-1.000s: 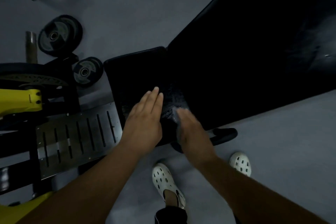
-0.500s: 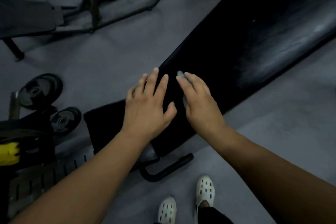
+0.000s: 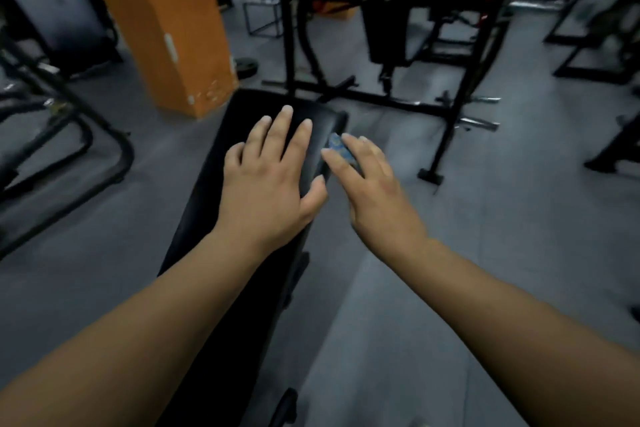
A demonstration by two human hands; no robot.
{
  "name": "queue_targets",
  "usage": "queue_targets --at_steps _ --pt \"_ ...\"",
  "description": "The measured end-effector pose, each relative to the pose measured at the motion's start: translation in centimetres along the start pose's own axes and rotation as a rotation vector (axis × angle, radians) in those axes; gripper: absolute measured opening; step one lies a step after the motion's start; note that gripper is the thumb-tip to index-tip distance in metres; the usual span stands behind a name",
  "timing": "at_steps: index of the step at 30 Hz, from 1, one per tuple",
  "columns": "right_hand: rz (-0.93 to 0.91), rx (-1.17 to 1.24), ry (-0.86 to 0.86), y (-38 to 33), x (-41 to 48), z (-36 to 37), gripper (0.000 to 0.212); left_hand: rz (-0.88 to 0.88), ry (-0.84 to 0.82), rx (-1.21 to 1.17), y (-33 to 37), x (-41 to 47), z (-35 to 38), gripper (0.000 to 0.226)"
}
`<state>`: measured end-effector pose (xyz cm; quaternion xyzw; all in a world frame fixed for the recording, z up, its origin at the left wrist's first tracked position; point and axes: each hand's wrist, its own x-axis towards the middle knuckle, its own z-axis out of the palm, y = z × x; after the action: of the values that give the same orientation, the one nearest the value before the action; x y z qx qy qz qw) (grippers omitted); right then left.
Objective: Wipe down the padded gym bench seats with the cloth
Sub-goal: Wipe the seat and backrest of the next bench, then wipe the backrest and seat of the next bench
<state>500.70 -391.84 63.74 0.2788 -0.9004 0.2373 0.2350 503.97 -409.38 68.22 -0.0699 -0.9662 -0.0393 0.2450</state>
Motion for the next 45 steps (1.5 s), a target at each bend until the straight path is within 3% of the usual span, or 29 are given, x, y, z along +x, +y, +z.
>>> queue_targets --at_steps 10,19,28,45 --pt "0.201 -0.339 0.258 21.7 -2.9 -21.3 0.066 0.337 0.080 -0.131 25.5 16.9 1.3 0.078" --pt "0.267 -0.533 0.339 39.8 -3.9 -36.3 0.063 0.448 0.130 -0.216 46.1 29.0 4.3 0.076" --pt "0.318 -0.568 0.340 55.7 0.9 -38.7 0.068 0.527 0.085 -0.279 54.2 41.9 13.2 0.077" --pt "0.396 -0.700 0.410 91.4 18.1 -43.2 0.070 0.691 0.185 -0.326 71.1 79.4 28.5 0.075"
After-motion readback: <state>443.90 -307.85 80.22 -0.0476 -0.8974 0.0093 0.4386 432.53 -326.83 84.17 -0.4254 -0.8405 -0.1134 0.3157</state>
